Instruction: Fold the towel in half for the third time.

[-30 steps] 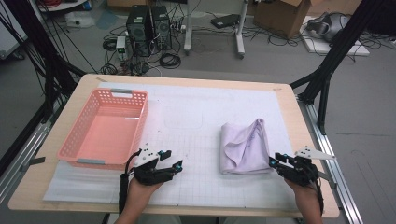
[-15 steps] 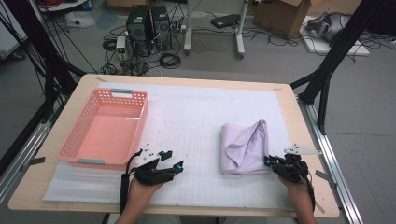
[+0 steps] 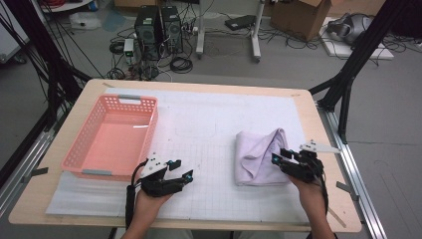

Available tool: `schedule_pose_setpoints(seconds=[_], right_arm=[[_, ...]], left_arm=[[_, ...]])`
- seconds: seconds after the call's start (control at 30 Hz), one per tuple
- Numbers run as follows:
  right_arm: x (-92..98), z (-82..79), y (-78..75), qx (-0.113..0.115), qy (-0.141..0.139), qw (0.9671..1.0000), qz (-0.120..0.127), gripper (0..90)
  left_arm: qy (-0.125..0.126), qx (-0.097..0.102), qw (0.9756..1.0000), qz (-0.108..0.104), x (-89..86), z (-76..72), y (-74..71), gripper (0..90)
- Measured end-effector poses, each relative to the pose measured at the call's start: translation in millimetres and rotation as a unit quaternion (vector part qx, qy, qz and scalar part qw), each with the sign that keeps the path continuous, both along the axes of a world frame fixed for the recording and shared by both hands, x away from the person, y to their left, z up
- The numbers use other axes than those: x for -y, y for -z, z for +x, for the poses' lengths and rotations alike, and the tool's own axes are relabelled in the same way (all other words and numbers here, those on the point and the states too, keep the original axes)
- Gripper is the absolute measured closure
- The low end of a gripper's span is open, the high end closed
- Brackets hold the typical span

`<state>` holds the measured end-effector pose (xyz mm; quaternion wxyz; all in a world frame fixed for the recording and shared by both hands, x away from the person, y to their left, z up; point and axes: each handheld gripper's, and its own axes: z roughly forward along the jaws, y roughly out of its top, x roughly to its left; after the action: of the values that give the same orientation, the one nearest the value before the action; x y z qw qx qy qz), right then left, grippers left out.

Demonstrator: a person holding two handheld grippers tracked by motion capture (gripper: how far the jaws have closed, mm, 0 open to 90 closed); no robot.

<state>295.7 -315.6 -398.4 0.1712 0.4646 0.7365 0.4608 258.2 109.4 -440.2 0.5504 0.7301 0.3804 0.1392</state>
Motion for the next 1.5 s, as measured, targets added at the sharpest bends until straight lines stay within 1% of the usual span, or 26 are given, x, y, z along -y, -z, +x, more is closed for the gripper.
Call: schedule_pose_setpoints(seconds=[0.07,0.17,0.2,0.27,0.3,0.33,0.37,0.47,0.57,0.6,0.63,0.67,0.8,0.83,0.87,0.9,0.97,1.03,1.07,1.1,1.13,1.17,1.23,1.37,1.47,1.5], right_arm=[[-9.8,13.5,1.0,-0.012,0.004,0.9999,0.0,43.5],[-22.2,33.7,5.1,-0.047,0.026,0.9985,0.005,43.0],[-24.4,37.8,6.8,-0.059,0.033,0.9977,0.001,46.7],[-27.4,43.8,10.9,-0.081,0.034,0.9961,-0.01,66.0],[-27.6,44.4,11.9,-0.085,0.024,0.996,-0.015,80.0],[-28.0,42.7,11.5,-0.08,0.016,0.9963,-0.027,89.3],[-28.0,39.4,10.8,-0.061,0.011,0.9973,-0.039,89.1],[-22.6,29.1,7.6,-0.034,0.006,0.9983,-0.047,89.3],[-10.8,20.2,3.7,-0.025,0.012,0.999,-0.037,89.3],[-5.8,19.0,4.0,-0.028,0.012,0.9992,-0.027,89.1],[-3.9,19.1,5.0,-0.039,0.007,0.9991,-0.014,85.0],[-3.1,19.7,6.6,-0.047,0.005,0.9989,-0.003,71.5],[-12.5,25.5,11.1,-0.057,0.009,0.998,0.025,50.3],[-16.9,28.9,12.3,-0.061,0.01,0.9971,0.044,45.7],[-20.7,31.2,13.2,-0.062,0.015,0.9965,0.055,44.9],[-24.2,32.8,14.0,-0.064,0.02,0.9962,0.055,44.6],[-35.4,38.4,18.4,-0.084,0.023,0.996,0.02,49.0],[-43.0,41.0,23.1,-0.091,0.015,0.9953,-0.029,65.8],[-44.6,39.9,23.3,-0.085,0.011,0.9956,-0.04,76.6],[-44.8,37.5,22.4,-0.072,0.008,0.9965,-0.042,81.8],[-45.1,35.6,21.3,-0.064,0.007,0.9967,-0.048,83.0],[-45.6,32.7,19.2,-0.056,0.005,0.9963,-0.065,83.6],[-42.7,26.7,14.7,-0.039,0.006,0.9962,-0.077,83.7],[-25.1,13.7,4.3,-0.018,0.018,0.9973,-0.068,82.5],[-5.2,2.0,-2.1,-0.007,0.034,0.9964,-0.078,82.3],[-0.9,-1.3,-3.2,-0.004,0.041,0.9958,-0.082,78.0]], left_arm=[[0.0,0.0,1.0,0.002,0.4,0.2,0.5,39.6],[0.001,0.0,1.0,0.001,1.3,0.1,0.8,39.6],[0.001,0.0,1.0,0.002,1.5,0.0,0.8,39.6],[0.002,0.0,1.0,0.003,1.5,-0.2,0.8,39.6],[0.002,0.0,1.0,0.003,1.4,-0.3,0.8,39.6],[0.001,0.0,1.0,0.003,1.2,-0.5,0.8,39.6],[0.001,0.001,1.0,0.002,1.0,-0.6,0.8,39.6],[-0.001,0.001,1.0,0.002,0.8,-0.8,0.6,39.6],[0.0,0.002,1.0,0.003,1.5,-1.3,0.4,39.7],[0.0,0.002,1.0,0.002,2.0,-1.3,0.4,39.7],[0.001,0.003,1.0,0.003,2.4,-1.2,0.4,39.7],[0.001,0.002,1.0,0.003,2.7,-1.2,0.3,39.7],[0.002,0.002,1.0,0.004,3.8,-1.1,0.5,39.7],[0.003,0.001,1.0,0.004,3.8,-1.2,0.6,39.7],[0.003,0.001,1.0,0.005,3.7,-1.1,0.7,39.7],[0.002,0.001,1.0,0.005,3.4,-0.9,0.8,39.8],[0.002,0.001,1.0,0.004,2.7,-0.7,0.7,39.8],[0.001,0.001,1.0,0.003,1.9,-0.9,0.5,39.8],[0.001,0.002,1.0,0.003,1.5,-1.0,0.4,39.9],[0.0,0.001,1.0,0.002,1.3,-1.1,0.4,39.9],[-0.001,0.0,1.0,0.001,1.1,-1.1,0.5,39.9],[-0.002,0.0,1.0,0.002,1.0,-1.0,0.5,39.9],[-0.003,0.001,1.0,0.001,1.1,-1.0,0.5,39.9],[-0.003,0.001,1.0,0.001,0.6,-0.8,0.5,39.9],[-0.005,0.0,1.0,0.0,-0.2,-0.9,0.3,39.8],[-0.005,0.0,1.0,-0.001,-0.5,-0.8,0.3,39.8]])
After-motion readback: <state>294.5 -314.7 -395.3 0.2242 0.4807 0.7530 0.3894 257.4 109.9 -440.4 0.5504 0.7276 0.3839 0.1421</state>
